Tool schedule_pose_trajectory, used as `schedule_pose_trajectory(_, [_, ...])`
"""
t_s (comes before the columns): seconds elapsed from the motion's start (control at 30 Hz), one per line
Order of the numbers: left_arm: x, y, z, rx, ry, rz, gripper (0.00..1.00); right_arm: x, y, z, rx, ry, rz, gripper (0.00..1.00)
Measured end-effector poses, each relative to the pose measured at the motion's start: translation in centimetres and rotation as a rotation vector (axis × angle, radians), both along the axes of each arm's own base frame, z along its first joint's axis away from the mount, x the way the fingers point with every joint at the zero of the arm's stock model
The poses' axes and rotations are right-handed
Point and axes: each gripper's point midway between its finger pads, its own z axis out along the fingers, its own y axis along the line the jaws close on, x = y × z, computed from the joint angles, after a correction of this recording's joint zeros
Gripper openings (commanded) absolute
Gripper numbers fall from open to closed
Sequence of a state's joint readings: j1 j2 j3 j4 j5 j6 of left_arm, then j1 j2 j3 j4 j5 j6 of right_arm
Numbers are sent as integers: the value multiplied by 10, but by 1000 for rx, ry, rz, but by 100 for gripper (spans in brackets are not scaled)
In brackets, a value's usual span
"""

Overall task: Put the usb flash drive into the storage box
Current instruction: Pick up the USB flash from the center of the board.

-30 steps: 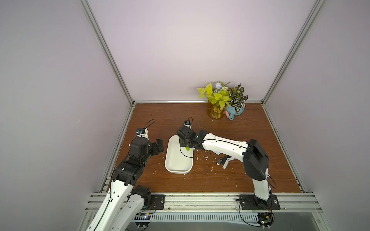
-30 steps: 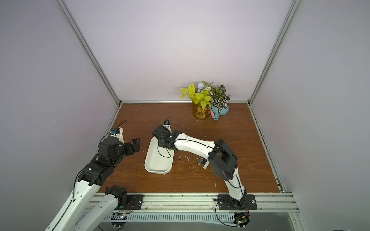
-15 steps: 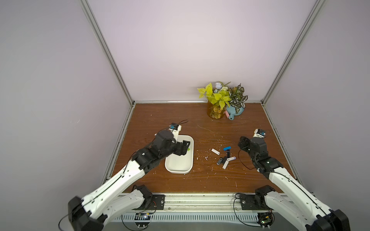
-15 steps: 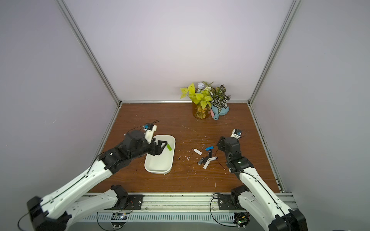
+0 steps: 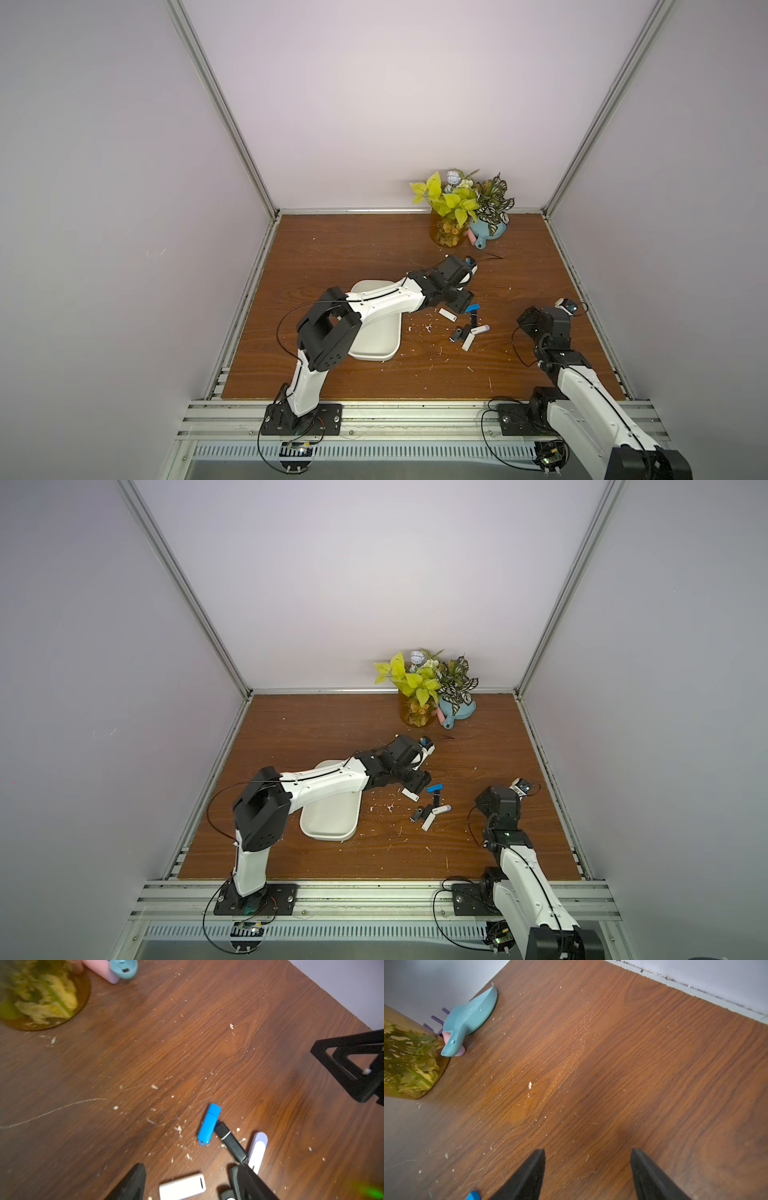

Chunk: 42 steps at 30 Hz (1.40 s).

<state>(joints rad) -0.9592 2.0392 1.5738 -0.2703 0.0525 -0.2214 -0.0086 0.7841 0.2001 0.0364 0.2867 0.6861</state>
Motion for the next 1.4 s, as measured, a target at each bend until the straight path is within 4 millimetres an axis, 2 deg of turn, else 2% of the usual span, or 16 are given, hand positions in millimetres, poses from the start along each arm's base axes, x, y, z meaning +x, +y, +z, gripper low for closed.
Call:
schedule_pose_trajectory(0.23, [1, -41, -36, 58, 6, -83, 70, 0, -1, 4, 6, -36, -8, 71])
schedule_pose_trajectory(0.43, [-6, -54, -63, 104, 21, -99, 66, 1, -1, -2, 9, -18, -8, 71])
schedule_pose_trajectory(0.63, [-4, -46, -81, 172, 17, -68, 58, 2, -1, -2, 11, -19, -8, 71])
schedule_pose_trajectory(1.13, [10, -29, -82, 239, -40, 33, 37, 5, 4, -10, 28, 2, 13, 71])
schedule_pose_trajectory(1.27, [10, -29, -83, 246, -46, 27, 36, 6, 4, -9, 28, -3, 13, 71])
schedule_pose_trajectory(1.4, [10, -29, -83, 252, -52, 16, 27, 6, 4, -9, 29, -4, 14, 71])
